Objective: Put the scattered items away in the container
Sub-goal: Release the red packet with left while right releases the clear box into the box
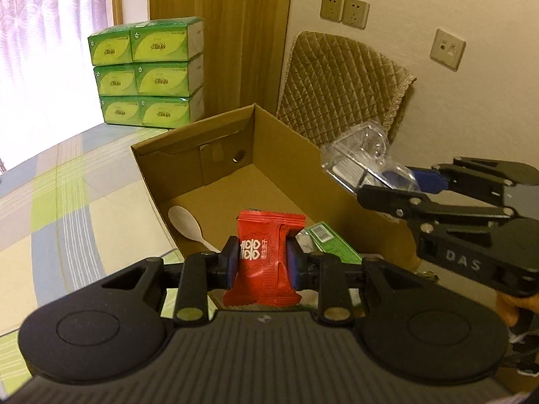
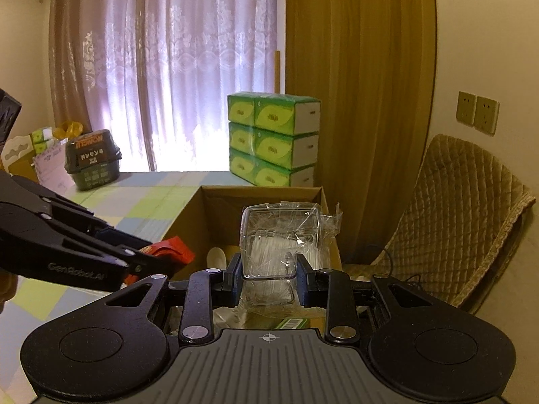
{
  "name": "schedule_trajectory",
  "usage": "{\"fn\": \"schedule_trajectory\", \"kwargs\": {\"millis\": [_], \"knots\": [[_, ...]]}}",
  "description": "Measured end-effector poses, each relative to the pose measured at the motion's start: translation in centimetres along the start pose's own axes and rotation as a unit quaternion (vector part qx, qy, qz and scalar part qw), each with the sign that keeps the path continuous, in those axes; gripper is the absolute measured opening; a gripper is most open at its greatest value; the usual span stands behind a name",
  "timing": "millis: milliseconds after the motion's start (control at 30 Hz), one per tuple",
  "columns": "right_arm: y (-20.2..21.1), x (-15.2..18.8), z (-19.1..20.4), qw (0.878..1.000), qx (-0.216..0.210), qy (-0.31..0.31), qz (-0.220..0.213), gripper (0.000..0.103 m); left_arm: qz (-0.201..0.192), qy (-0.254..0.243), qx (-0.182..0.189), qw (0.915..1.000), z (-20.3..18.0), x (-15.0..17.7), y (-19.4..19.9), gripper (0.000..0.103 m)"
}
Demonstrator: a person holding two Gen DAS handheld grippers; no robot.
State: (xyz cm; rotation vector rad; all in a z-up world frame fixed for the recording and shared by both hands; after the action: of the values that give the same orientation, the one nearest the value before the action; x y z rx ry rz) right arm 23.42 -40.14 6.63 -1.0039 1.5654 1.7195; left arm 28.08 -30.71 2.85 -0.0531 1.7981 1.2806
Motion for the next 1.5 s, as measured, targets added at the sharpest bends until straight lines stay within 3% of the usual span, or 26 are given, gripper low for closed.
{"fn": "schedule_trajectory", "kwargs": {"millis": [67, 367, 733, 767, 800, 833, 1233, 1433, 1500], "knots": [[-0.3, 0.2, -0.2, 1.0, 0.0, -0.003, 0.003, 0.033, -0.007, 0.006, -0.015, 0.9998, 0.6, -0.1, -0.2, 0.06], [-1.2, 1.0, -0.3, 1.0, -0.003, -0.004, 0.015, 0.034, 0.002, -0.001, -0.028, 0.9996, 2.3, 2.1, 0.7, 0.06], [-2.4, -0.3, 0.2, 1.0, -0.013, -0.009, 0.014, 0.034, 0.009, 0.009, -0.028, 0.9995, 3.1, 3.9, 1.8, 0.061], [-2.8, -0.5, 0.2, 1.0, -0.017, -0.011, 0.015, 0.038, 0.01, 0.01, -0.028, 0.9995, 3.2, 4.0, 1.8, 0.061], [-3.1, -0.7, 0.2, 0.999, -0.022, -0.016, 0.017, 0.061, 0.011, 0.013, -0.028, 0.9995, 3.3, 4.1, 1.8, 0.061], [-3.1, -0.9, 0.1, 0.999, -0.025, -0.022, 0.012, 0.074, 0.012, 0.014, -0.027, 0.9994, 3.4, 4.1, 1.8, 0.061], [-1.9, -1.3, -0.9, 0.999, -0.019, -0.036, -0.001, 0.075, 0.019, 0.025, -0.026, 0.9992, 3.8, 5.3, 1.9, 0.063], [-1.1, -0.5, -0.6, 0.999, -0.015, -0.028, 0.006, 0.075, 0.021, 0.032, -0.026, 0.9989, 3.5, 5.7, 2.3, 0.067], [-0.9, -0.2, -0.5, 0.999, -0.014, -0.028, 0.009, 0.075, 0.023, 0.036, -0.029, 0.9987, 3.4, 5.9, 2.5, 0.074]]}}
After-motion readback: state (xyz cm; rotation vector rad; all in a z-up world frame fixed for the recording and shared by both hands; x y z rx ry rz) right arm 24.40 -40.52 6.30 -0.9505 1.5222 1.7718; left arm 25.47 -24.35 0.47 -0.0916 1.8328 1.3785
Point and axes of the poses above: each gripper's, at about its wrist camera, not at the fingertips, and y roughly against the way its jaws point, z to its left, x to its underside, the point moved 9 cm from there along -y, roughly the way its jaws point, and after that the axes turned 3 degrees about z, right-handed, at the moved point
